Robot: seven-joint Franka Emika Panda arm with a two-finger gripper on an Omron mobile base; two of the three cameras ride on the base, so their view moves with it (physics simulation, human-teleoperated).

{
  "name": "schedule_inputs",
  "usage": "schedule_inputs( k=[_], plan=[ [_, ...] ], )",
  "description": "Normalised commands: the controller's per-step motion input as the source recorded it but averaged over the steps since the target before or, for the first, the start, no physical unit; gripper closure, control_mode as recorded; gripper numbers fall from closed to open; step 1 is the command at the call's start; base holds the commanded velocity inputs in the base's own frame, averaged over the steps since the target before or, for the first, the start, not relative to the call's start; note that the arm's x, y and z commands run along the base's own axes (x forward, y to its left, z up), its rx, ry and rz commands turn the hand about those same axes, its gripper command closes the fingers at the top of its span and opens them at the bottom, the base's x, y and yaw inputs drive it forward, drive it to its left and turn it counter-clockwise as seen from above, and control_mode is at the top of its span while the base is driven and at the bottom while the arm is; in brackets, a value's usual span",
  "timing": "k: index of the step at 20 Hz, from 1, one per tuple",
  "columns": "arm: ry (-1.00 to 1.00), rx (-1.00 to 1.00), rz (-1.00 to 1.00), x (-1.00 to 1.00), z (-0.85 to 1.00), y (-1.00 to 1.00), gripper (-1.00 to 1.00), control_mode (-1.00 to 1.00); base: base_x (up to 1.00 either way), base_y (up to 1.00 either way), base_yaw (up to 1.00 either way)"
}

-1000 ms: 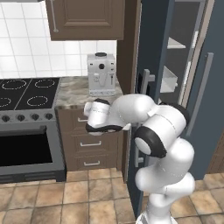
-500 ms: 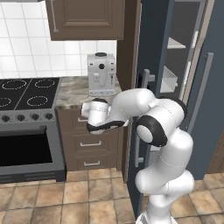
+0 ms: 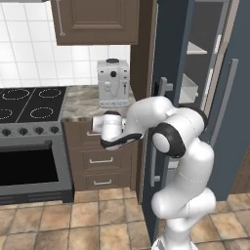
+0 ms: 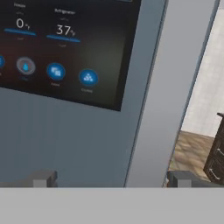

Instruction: Take the bottled waters from the counter and place them in the freezer to freeze. Close the freezer door after placing the bottles.

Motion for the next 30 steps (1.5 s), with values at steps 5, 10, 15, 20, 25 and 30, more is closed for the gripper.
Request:
schedule_inputs(
  k=[5,10,15,20,25,30],
  plan=[
    [0.03,0.00,0.01,0.02,-0.10,-0.27,-1.00,-1.00,0.00,0.00,0.00],
    [0.06,0.00,-0.01,0.00,-0.01,-0.43,-1.00,-1.00,0.00,0.00,0.00],
    [0.02,0.00,0.00,0.00,0.00,-0.42,-1.00,-1.00,0.00,0.00,0.00],
    [0.00,0.01,0.00,0.00,0.00,-0.53,-1.00,-1.00,0.00,0.00,0.00],
    [0.00,0.11,0.10,0.00,0.00,-0.90,-1.00,-1.00,0.00,0.00,0.00],
    [0.00,0.18,0.16,-0.01,0.05,-0.74,-1.00,-1.00,0.00,0.00,0.00]
  ],
)
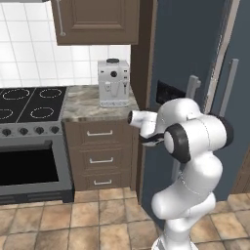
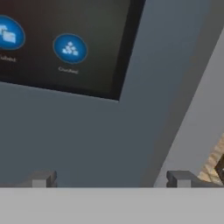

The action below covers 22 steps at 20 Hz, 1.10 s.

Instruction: Take the bottled waters from the counter and place them in the freezer to freeze. Close the freezer door after placing the bottles.

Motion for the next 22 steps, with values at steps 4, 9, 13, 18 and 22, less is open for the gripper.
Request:
schedule_inputs(
  k=[4,9,13,18,22],
  plan=[
    [0.01,0.19,0.24,0.00,0.11,-0.64,-1.00,-1.00,0.00,0.00,0.00],
    [0.00,0.22,0.30,0.00,0.13,-0.73,-1.00,-1.00,0.00,0.00,0.00],
    [0.00,0.24,0.35,0.04,0.10,-0.92,-1.00,-1.00,0.00,0.00,0.00],
    [0.00,0.22,0.33,0.01,0.15,-0.76,-1.00,-1.00,0.00,0.00,0.00],
    [0.00,0.14,0.20,0.00,0.40,-0.38,-1.00,-1.00,0.00,0.00,0.00]
  ],
)
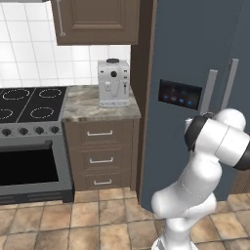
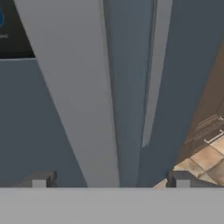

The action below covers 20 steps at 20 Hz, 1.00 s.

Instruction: Take the bottled waters from the counter and place them in the freezer to freeze. Close the freezer door after placing the bottles.

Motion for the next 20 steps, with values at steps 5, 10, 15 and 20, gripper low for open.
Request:
schedule_inputs(
  k=[5,10,15,20],
  plan=[
    [0.07,0.10,0.13,0.20,0.44,-0.30,-1.00,-1.00,0.00,0.00,0.00],
    [0.09,0.03,0.02,0.30,0.49,-0.12,-1.00,-1.00,0.00,0.00,0.00],
    [0.15,0.11,0.08,0.54,0.59,-0.40,-1.00,-1.00,0.00,0.00,0.00],
    [0.06,0.13,0.14,0.48,0.20,-0.53,-1.00,-1.00,0.00,0.00,0.00]
  ],
)
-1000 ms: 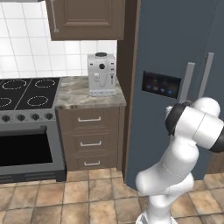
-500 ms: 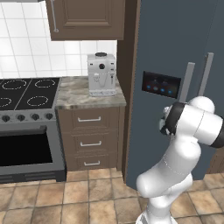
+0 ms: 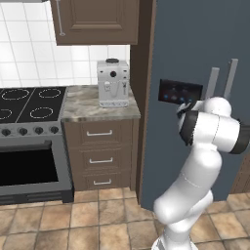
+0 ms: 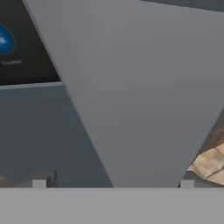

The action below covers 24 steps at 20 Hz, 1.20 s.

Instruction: Take the bottled waters from the counter and place them in the freezer to freeze. Close the freezer door after placing the bottles.

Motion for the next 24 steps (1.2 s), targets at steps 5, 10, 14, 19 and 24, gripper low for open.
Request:
schedule_inputs(
  k=[5,10,14,19,24],
  plan=[
    [0.00,0.01,0.10,0.17,0.00,-0.41,-1.00,-1.00,0.00,0.00,0.00],
    [0.00,0.00,0.08,0.25,0.00,-0.27,-1.00,-1.00,0.00,0.00,0.00],
    [0.03,0.00,0.04,0.35,0.09,-0.10,-1.00,-1.00,0.00,0.00,0.00],
    [0.08,0.00,0.00,0.42,0.18,0.00,-1.00,-1.00,0.00,0.00,0.00],
    [0.13,0.00,0.00,0.45,0.29,-0.02,-1.00,-1.00,0.00,0.00,0.00]
  ],
)
